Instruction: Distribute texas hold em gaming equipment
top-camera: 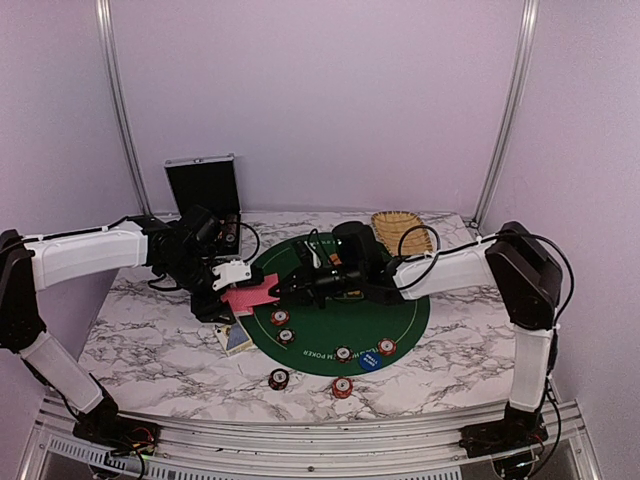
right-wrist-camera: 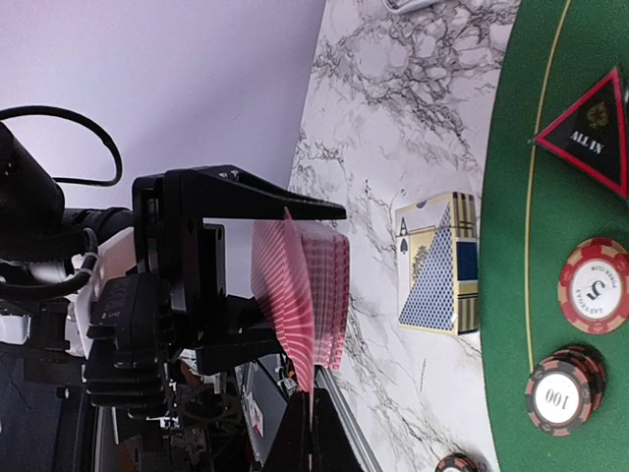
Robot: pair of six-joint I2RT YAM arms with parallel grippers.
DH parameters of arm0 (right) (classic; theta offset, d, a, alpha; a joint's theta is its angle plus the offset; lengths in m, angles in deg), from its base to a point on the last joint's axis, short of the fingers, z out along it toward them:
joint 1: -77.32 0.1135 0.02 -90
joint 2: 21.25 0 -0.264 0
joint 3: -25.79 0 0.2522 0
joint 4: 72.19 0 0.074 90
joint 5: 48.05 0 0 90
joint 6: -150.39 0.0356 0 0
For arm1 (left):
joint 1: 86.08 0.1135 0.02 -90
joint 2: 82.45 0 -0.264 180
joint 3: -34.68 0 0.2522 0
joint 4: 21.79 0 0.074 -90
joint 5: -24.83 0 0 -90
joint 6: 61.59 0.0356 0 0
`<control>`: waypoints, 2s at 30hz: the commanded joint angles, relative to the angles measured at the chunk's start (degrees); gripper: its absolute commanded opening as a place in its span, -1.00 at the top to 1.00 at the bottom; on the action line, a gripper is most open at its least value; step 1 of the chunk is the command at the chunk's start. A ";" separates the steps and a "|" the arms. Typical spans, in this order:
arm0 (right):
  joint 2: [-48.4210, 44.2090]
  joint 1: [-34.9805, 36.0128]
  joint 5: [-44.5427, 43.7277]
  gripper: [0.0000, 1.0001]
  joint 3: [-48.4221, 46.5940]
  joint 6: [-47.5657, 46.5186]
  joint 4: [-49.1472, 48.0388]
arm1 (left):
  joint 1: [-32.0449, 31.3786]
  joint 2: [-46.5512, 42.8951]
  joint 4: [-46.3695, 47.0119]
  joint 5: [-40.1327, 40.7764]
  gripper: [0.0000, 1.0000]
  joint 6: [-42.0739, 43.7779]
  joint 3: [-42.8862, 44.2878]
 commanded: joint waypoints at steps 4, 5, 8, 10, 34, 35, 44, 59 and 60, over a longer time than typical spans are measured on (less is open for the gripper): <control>-3.72 -3.50 1.09 1.00 1.77 -1.62 -0.53 | 0.02 -2.08 0.28 0.72 0.61 0.29 -1.37; -3.71 -4.06 1.28 1.00 1.99 -1.72 -0.40 | 0.04 -2.21 0.21 0.82 0.61 0.26 -1.50; -2.83 -5.80 1.98 1.00 1.26 -2.60 0.75 | 0.03 -2.64 0.03 0.93 0.61 0.17 -1.75; -1.27 -7.18 2.59 1.00 -0.89 -3.95 2.79 | 0.03 -2.84 -0.24 0.75 0.62 0.00 -1.73; 31.98 -9.73 -0.29 1.00 -44.26 -8.80 23.47 | 0.03 -5.14 -2.61 -0.71 0.62 -0.70 -1.29; 32.62 -9.77 -0.46 0.99 -44.82 -8.69 23.47 | 0.03 -5.20 -2.61 -0.84 0.62 -0.78 -1.26; 36.08 -9.75 -2.95 0.77 -48.42 -10.53 27.23 | 0.03 -5.33 -2.87 -1.55 0.62 -1.16 -1.36; 33.45 -10.04 -10.15 -0.18 -49.94 -19.67 38.16 | -0.06 -5.61 -3.27 -2.03 0.62 -1.34 -1.12; 32.57 -10.06 -10.94 -0.28 -49.31 -20.43 38.76 | -0.06 -5.51 -3.29 -2.03 0.62 -1.30 -1.03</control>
